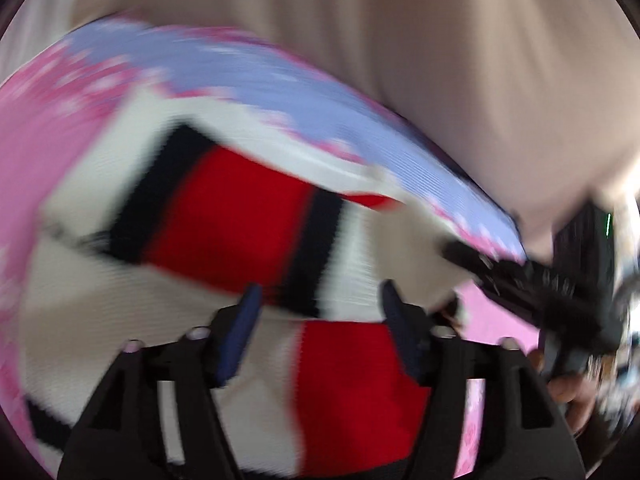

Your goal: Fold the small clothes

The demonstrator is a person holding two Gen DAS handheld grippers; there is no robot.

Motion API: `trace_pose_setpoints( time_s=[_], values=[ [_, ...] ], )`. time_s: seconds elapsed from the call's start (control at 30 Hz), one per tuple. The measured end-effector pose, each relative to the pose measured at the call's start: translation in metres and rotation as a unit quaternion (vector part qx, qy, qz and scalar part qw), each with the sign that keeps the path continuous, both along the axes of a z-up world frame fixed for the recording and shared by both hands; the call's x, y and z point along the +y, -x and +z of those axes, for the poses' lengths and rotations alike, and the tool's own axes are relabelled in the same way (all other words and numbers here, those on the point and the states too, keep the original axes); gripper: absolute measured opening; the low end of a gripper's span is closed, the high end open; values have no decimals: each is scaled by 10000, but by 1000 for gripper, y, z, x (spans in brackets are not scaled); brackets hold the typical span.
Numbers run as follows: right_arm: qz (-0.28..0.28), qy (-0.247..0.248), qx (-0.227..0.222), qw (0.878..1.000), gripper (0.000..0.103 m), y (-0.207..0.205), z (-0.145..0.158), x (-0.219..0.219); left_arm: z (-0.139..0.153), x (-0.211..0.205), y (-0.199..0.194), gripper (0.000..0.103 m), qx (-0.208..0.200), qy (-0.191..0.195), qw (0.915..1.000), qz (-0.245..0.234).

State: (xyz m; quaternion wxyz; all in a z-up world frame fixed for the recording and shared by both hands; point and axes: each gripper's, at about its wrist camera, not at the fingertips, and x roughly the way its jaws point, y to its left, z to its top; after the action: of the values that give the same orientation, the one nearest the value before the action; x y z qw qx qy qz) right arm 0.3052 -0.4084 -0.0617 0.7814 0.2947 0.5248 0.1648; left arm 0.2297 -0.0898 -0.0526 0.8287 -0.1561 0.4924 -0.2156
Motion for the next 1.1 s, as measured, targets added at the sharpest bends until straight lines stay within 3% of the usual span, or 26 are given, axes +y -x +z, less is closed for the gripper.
trace_pose_setpoints(
  time_s=[0.1, 0.17, 0.2, 0.27, 0.33, 0.4, 0.43, 0.5, 0.57, 0.63, 0.73, 0.8, 0.83, 0.87, 0.9, 0.97, 1.0, 1.03, 1.1],
  values=[
    [420, -73, -10, 9991, 10, -9, 12, 18, -14, -52, -7, 73, -115, -167, 9986, -492],
    [571, -102, 6, 9983, 10, -12, 14, 26, -25, -72, -13, 67, -82, -131, 9973, -714],
    [651, -170, 19, 9977, 10, -13, 14, 30, -27, -77, -15, 59, -120, -125, 9971, -746],
    [742, -197, 60, 9970, 12, -14, 16, 34, -30, -74, -25, 6, -42, -66, 9975, -703],
    [608, -152, -12, 9980, 14, -8, 20, 25, -21, -45, -42, 7, 83, 221, 9995, -222],
    [354, 145, -257, 9989, 16, 6, 30, 11, 2, -11, -50, 7, -138, 411, 9988, 228],
    [294, 490, -397, 9976, 18, 15, 36, 7, 24, 15, -56, 7, -344, 523, 9969, 479],
    [352, 1314, -602, 9889, 35, 29, 40, 13, 58, 52, -60, 7, -639, 634, 9928, 795],
    [895, 2018, -752, 9724, 42, 36, 30, 47, 88, 79, -63, 7, -912, 711, 9880, 1026],
    [1494, 2297, -750, 9588, 44, 33, 13, 91, 113, 98, -63, 7, -1143, 735, 9834, 1207],
    [2113, 2729, -975, 9335, 58, 25, -18, 159, 133, 111, -61, 7, -1253, 933, 9797, 1256],
    [2548, 2781, -944, 9213, 57, 18, -45, 200, 142, 112, -56, 7, -1312, 975, 9789, 1227],
    [2634, 2763, -820, 9206, 43, 14, -55, 211, 149, 115, -52, 7, -1371, 1070, 9774, 1198],
    [2485, 2867, -865, 9212, 34, 10, -58, 219, 154, 117, -46, 7, -1438, 1113, 9762, 1179],
    [2326, 2694, -859, 9306, 13, 5, -55, 221, 162, 118, -42, 7, -1537, 1167, 9743, 1161],
    [1560, 1589, -636, 9728, 13, -12, -44, 211, 174, 118, -38, 7, -1644, 1283, 9715, 1125],
    [1250, 1208, -555, 9832, 13, -17, -43, 206, 177, 115, -35, 7, -1659, 1317, 9714, 1070],
    [971, 923, -360, 9903, 15, -24, -49, 205, 178, 108, -34, 7, -1649, 1312, 9726, 985],
    [1080, 891, 128, 9901, 20, -33, -72, 214, 169, 92, -36, 8, -1519, 1199, 9777, 811]
  ],
)
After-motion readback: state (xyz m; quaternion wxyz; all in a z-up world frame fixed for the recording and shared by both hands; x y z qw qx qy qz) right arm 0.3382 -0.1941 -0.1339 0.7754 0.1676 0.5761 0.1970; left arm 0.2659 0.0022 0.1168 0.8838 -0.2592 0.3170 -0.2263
